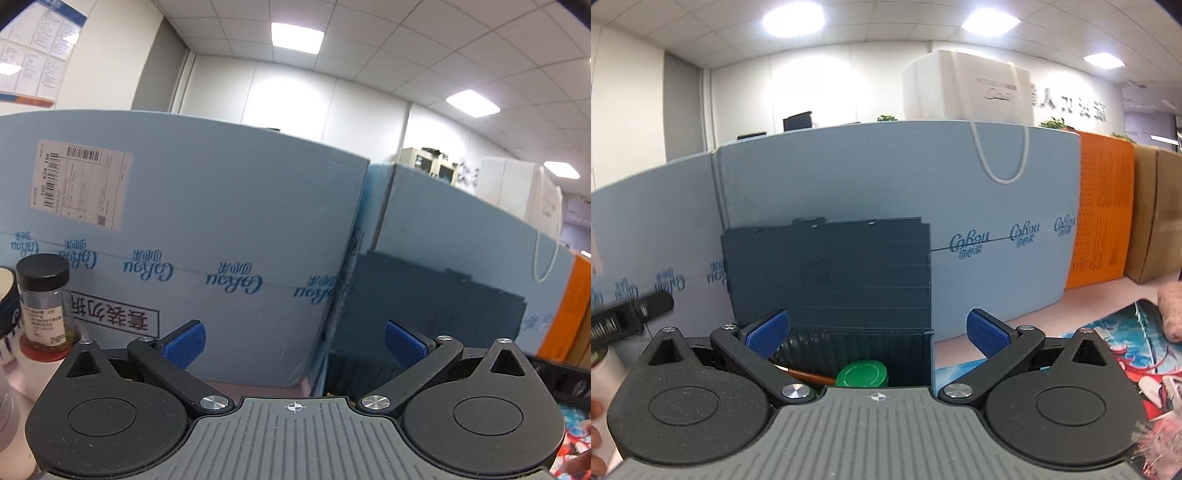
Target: Organize rigid objects
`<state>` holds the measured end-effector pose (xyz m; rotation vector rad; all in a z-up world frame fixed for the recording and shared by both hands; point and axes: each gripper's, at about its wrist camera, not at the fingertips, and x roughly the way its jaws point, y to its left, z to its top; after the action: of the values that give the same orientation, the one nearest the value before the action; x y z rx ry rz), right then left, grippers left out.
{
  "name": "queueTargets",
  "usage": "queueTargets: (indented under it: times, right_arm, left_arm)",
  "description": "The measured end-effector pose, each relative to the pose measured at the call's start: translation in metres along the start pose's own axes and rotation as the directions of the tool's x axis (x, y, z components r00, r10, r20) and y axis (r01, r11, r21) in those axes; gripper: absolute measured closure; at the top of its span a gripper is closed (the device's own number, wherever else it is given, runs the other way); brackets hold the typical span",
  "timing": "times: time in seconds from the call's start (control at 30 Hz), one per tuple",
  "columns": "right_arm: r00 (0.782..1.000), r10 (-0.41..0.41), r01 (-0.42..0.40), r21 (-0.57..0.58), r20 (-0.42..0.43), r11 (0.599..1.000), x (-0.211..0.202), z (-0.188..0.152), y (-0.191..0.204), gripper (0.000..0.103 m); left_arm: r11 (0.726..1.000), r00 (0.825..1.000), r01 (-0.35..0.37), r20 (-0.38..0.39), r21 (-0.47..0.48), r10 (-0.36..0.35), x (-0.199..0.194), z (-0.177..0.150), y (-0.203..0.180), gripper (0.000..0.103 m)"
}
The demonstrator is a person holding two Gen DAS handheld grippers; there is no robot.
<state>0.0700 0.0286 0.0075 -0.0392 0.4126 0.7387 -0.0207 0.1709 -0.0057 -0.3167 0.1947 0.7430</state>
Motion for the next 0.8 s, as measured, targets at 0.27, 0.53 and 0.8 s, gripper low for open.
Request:
queueTargets:
  times: [0.27, 0.53, 0.8]
  right_arm:
    - [0.998, 0.035, -0.038, 0.058, 0.061, 0.998, -0.0050, 0.0021, -0.0047, 0.000]
    - [0.998, 0.026, -0.029, 0.060, 0.052, 0.998, -0.0036, 0.0007, -0.0038, 0.000]
    - [0.999, 0.026, -0.028, 0.061, 0.034, 0.998, -0.0008, -0.0004, -0.0044, 0.000]
  left_arm:
    - [1.000, 1.000, 0.003, 0.006, 0.016, -0.004, 0.0004, -0.0030, -0.0033, 0.000]
    - [0.999, 1.000, -0.013, -0.004, 0.039, 0.013, 0.0030, -0.0042, -0.0057, 0.000]
    - [0.999, 1.000, -0.019, -0.024, 0.046, 0.020, 0.0079, -0.0061, -0.0046, 0.000]
